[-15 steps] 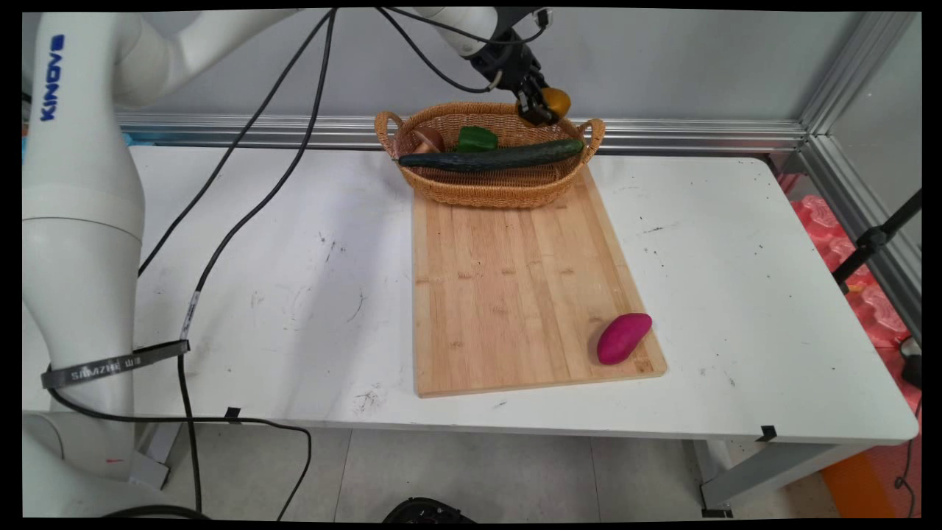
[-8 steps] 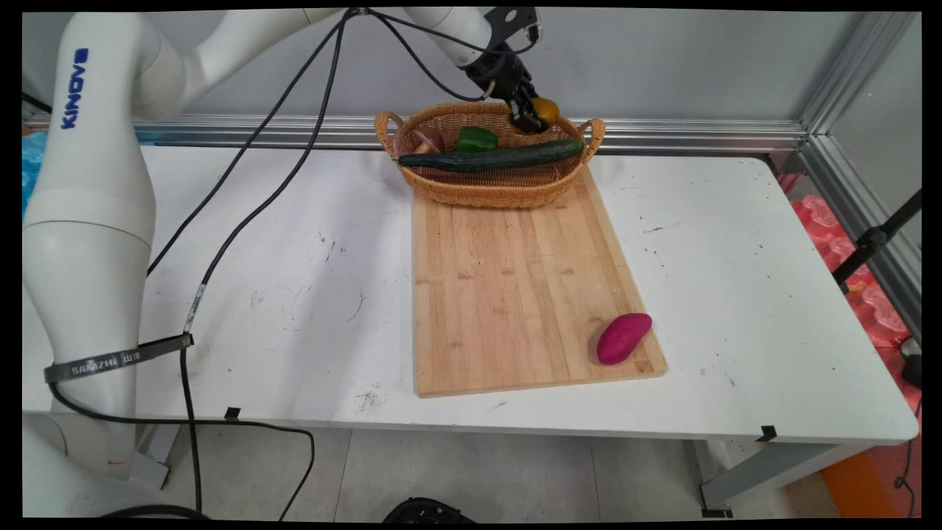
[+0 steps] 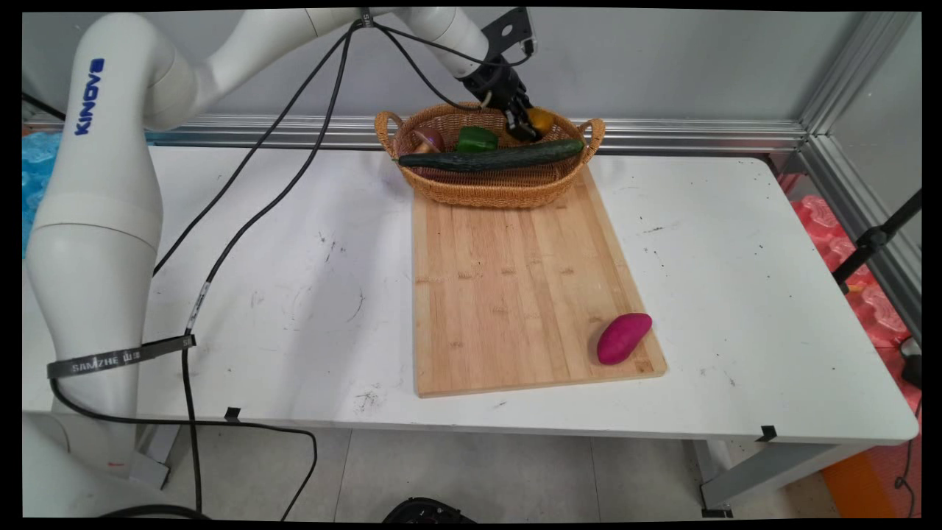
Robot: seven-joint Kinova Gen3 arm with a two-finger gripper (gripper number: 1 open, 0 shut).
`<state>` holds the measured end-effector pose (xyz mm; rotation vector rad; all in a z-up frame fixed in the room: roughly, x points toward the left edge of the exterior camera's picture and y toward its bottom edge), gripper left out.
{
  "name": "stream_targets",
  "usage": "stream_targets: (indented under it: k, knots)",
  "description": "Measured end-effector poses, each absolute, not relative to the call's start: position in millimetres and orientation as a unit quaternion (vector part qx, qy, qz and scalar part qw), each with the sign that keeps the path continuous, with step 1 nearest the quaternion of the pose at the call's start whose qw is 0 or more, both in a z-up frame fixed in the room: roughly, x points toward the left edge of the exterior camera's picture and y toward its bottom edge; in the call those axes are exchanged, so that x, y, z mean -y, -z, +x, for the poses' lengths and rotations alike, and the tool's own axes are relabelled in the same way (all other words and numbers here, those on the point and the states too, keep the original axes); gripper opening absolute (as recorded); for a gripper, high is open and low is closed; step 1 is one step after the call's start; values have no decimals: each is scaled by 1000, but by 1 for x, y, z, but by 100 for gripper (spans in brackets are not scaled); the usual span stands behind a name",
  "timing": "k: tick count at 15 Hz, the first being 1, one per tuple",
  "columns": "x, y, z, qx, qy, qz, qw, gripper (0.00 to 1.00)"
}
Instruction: Place the picked object in the vegetable basket
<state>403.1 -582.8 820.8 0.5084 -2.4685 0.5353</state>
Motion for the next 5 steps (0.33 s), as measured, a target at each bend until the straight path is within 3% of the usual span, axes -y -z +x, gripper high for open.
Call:
stream_targets:
  k: [1,2,5]
  knots:
    - [583,-819,404,920,-199,189,278,0]
    - [584,-817,404,921,-198,189,278,100]
    - [585,-811,406,922,-195,189,276,100]
